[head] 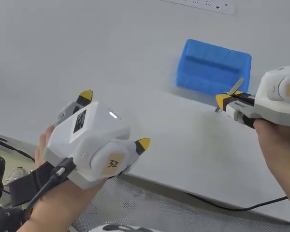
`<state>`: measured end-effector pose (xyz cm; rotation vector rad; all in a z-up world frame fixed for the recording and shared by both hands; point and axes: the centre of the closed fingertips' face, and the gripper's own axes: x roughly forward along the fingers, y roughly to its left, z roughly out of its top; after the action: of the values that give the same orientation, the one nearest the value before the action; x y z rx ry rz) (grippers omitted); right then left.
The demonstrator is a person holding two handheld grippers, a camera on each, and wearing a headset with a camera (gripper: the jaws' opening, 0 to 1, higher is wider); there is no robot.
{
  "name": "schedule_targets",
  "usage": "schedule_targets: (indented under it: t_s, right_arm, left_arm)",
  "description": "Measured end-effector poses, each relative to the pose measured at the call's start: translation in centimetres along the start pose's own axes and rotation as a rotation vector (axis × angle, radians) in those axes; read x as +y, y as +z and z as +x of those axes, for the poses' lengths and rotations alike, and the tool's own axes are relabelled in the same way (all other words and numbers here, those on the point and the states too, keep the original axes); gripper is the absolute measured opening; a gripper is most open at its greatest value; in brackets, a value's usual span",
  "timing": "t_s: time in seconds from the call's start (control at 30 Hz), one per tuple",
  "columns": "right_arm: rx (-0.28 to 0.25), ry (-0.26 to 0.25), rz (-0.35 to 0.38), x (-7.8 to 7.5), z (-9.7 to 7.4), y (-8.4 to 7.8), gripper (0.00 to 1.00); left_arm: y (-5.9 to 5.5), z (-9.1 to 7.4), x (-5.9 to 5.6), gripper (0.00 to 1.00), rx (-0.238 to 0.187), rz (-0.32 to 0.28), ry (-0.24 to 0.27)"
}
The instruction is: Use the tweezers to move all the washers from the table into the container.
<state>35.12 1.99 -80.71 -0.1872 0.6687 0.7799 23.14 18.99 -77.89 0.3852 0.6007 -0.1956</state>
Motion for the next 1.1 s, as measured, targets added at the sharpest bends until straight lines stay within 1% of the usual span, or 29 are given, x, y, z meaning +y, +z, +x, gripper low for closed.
schedule_targets:
  t_s: [0.1,0.23,0.37,0.57,0.8,1.1]
  right_arm:
    - [-0.012,0.007,0.012,0.2,-0.4,0.6,0.03]
    - [-0.043,0.009,0.012,0.3,-1.0,1.8,0.03]
    - [-0.071,0.011,-0.004,0.3,-1.6,3.3,0.03]
    - [-0.122,0.011,-0.003,0.2,-2.4,5.4,0.03]
    - [-0.146,0.006,-0.014,-0.2,-2.5,6.5,0.03]
    - [-0.171,-0.006,-0.007,-1.3,-2.1,7.5,0.03]
  left_arm:
    - [0.0,0.0,0.0,0.89,0.003,0.000,0.000]
    - [0.0,0.1,-0.1,0.89,0.004,0.004,-0.002]
    - [0.0,0.1,-0.2,0.89,0.005,0.006,-0.005]
    - [-0.1,0.1,-0.1,0.89,0.010,0.005,-0.004]
    - [-0.2,0.1,-0.1,0.89,0.012,0.004,-0.004]
    - [-0.3,0.1,-0.1,0.88,0.020,0.009,-0.004]
